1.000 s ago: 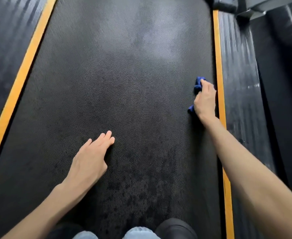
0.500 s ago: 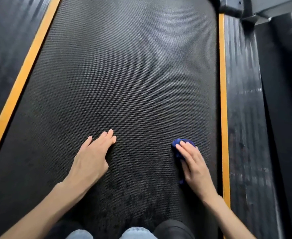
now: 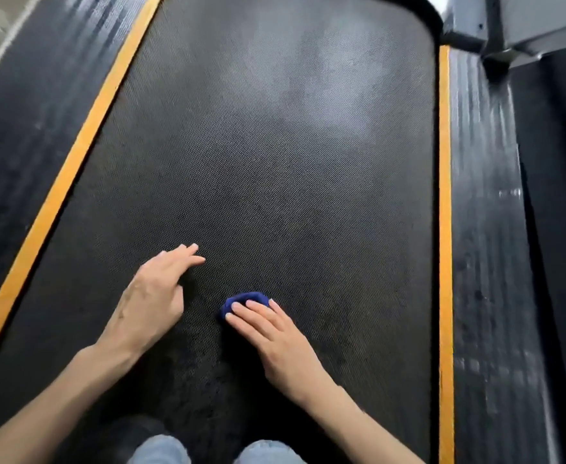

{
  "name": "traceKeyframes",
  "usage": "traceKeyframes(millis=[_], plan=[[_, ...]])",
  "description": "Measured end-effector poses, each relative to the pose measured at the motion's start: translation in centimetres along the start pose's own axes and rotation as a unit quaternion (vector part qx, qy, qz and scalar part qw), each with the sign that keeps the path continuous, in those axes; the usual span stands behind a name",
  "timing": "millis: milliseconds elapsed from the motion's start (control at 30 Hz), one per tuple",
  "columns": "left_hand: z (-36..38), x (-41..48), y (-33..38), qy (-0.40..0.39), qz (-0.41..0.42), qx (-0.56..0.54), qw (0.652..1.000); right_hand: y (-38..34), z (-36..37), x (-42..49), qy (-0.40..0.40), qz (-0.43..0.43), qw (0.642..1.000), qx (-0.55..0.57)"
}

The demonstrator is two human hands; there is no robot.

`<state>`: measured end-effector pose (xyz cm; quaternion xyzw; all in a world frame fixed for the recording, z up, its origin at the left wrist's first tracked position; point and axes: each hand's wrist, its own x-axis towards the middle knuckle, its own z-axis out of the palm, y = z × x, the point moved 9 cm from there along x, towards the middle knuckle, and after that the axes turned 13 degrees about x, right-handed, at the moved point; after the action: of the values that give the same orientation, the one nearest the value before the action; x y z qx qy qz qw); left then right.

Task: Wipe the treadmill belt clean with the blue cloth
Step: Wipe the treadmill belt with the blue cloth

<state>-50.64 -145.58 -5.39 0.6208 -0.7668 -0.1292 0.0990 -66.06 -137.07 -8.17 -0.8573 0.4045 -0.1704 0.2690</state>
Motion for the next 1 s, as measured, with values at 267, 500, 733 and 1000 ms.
traceKeyframes(millis=[267, 500, 733, 1000], plan=[[-1.2, -0.3, -3.1, -0.002, -0.045, 0.029, 0.999, 16.6, -13.7, 2.9, 0.221, 0.221, 0.950, 0.009], [-2.4, -2.5, -5.2, -0.006, -0.097, 0.022, 0.995, 9.7, -7.9, 11.8, 0.241, 0.173, 0.955, 0.002], [-5.2, -4.2, -7.1, 0.014, -0.122, 0.022, 0.992, -3.4, 3.5, 15.6, -0.132, -0.180, 0.975, -0.003], [-7.0, -8.9, -9.2, 0.015, -0.217, 0.004, 0.976, 10.2, -8.0, 24.1, 0.209, 0.236, 0.949, 0.029]])
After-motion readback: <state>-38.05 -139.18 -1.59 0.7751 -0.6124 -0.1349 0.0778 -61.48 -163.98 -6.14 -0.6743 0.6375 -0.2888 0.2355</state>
